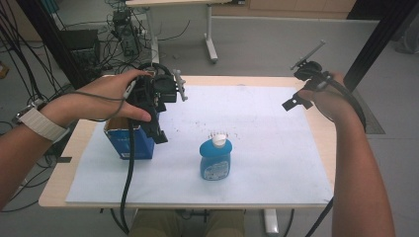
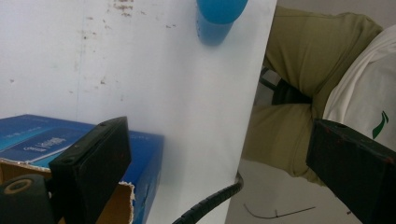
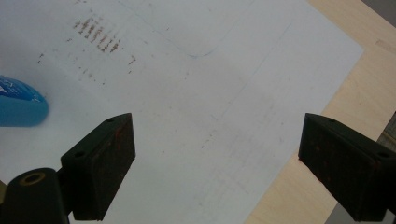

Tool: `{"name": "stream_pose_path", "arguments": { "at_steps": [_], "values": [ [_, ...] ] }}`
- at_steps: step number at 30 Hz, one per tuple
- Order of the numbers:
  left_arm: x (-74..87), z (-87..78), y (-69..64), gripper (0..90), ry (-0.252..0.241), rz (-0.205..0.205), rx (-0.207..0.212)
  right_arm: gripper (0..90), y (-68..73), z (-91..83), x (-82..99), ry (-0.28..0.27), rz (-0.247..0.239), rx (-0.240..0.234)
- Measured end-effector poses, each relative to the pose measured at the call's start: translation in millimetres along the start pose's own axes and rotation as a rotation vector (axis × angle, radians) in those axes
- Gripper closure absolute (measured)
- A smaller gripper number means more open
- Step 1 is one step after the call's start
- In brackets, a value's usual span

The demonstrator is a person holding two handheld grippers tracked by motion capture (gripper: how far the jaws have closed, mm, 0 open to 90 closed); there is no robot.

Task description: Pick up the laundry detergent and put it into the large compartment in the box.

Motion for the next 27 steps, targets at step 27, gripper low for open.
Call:
{"name": "stream_pose_path", "arguments": {
  "at_steps": [27],
  "values": [
    [-28.0, -0.6, 0.8, 6.5, -0.012, 0.035, 0.017, 10.8, -1.1, -2.2, -0.5, -0.008, -0.005, -0.001]
  ]
}}
Point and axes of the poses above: each handheld gripper's, and its own axes: z roughly forward along the jaws, x roughly out of its underside, y roughly to its left, the point moved 4 cm from there along z, roughly forward along the jaws, and after that the axes turned 3 degrees about -x, right-handed, at the moved point
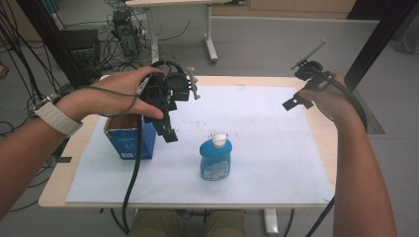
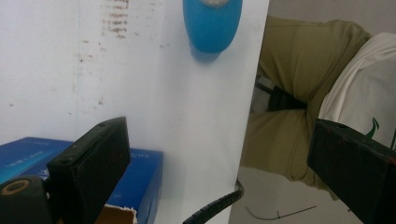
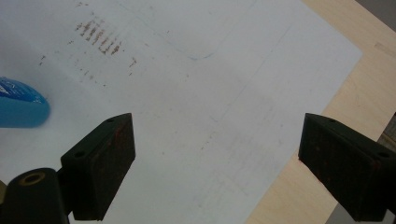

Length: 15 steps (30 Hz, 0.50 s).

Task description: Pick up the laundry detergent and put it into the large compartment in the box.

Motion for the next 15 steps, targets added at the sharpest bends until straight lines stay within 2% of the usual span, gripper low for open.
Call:
{"name": "stream_pose_path", "arguments": {
  "at_steps": [5, 10, 15],
  "values": [
    [-12.8, 1.7, -0.8, 6.4, -0.011, -0.008, 0.003, 10.8, 0.5, 1.5, -1.4, 0.000, 0.001, -0.001],
    [-33.1, 12.0, -5.1, 6.4, 0.015, -0.016, -0.006, 10.8, 2.0, 3.9, -2.7, 0.002, 0.000, -0.004],
    [-49.8, 21.2, -5.9, 6.5, 0.014, -0.004, 0.011, 10.8, 1.4, 4.8, -2.4, 0.000, -0.001, -0.007]
  ]
}}
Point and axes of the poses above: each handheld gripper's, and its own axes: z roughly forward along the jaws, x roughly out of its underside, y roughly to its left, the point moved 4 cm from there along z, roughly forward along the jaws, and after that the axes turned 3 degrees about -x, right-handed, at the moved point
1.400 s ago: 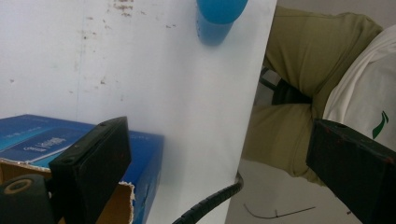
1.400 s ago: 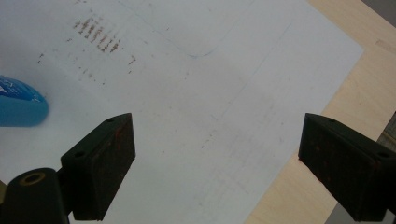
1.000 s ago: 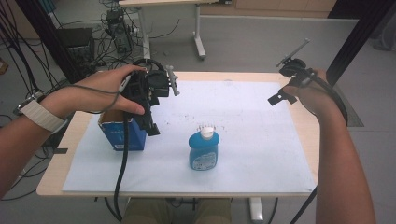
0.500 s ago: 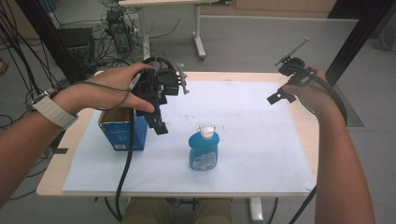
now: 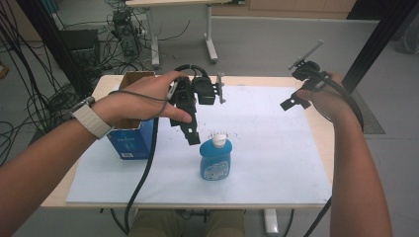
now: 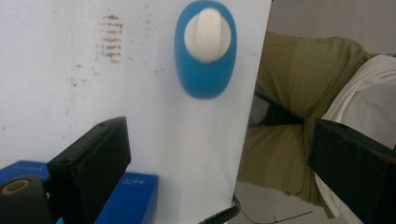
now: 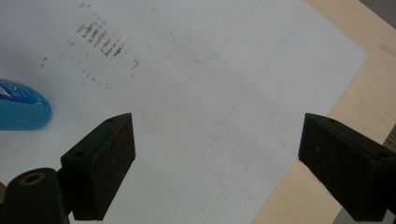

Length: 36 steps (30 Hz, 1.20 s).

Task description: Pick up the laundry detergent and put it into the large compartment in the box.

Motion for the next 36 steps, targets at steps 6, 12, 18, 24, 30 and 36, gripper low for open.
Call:
{"name": "stream_pose_path", "arguments": {
  "at_steps": [6, 12, 18, 24, 30, 36],
  "values": [
    [-18.2, 12.8, 1.2, 6.5, 0.010, 0.004, 0.011, 10.8, -1.9, 0.5, 1.6, -0.003, 0.002, -0.003],
    [-29.4, 22.7, 2.6, 6.5, 0.006, 0.010, 0.017, 10.8, -3.5, 1.1, 3.4, -0.003, 0.002, -0.005],
    [-37.9, 31.5, 2.9, 6.5, 0.017, 0.016, 0.024, 10.8, -6.0, 0.2, 5.2, -0.006, 0.007, -0.002],
    [-42.6, 36.9, 1.7, 6.6, 0.028, 0.017, 0.023, 10.8, -6.8, 0.2, 5.4, -0.009, 0.007, -0.005],
    [-44.0, 40.3, 1.0, 6.5, 0.028, 0.018, 0.017, 10.8, -6.0, 0.5, 5.0, -0.010, 0.006, -0.006],
    [-45.3, 43.0, 1.0, 6.6, 0.036, 0.022, 0.015, 10.8, -5.8, 0.2, 4.5, -0.009, 0.004, -0.006]
  ]
}}
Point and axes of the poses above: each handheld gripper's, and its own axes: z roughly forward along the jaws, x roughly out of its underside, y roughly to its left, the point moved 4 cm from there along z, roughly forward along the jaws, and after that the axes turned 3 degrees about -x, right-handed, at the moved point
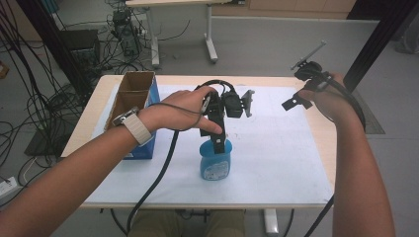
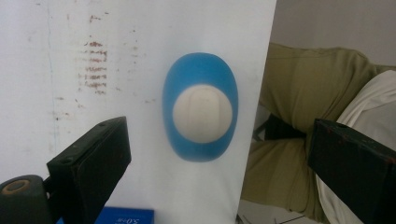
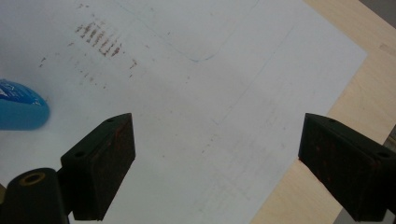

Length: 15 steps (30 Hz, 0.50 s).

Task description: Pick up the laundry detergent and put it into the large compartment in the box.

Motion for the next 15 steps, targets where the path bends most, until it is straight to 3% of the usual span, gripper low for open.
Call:
{"name": "stream_pose_path", "arguments": {
  "at_steps": [15],
  "values": [
    [-0.9, 4.0, -0.9, 6.9, -0.001, -0.011, 0.000, 10.8, -0.2, 0.4, -0.6, 0.001, 0.001, -0.001]
  ]
}}
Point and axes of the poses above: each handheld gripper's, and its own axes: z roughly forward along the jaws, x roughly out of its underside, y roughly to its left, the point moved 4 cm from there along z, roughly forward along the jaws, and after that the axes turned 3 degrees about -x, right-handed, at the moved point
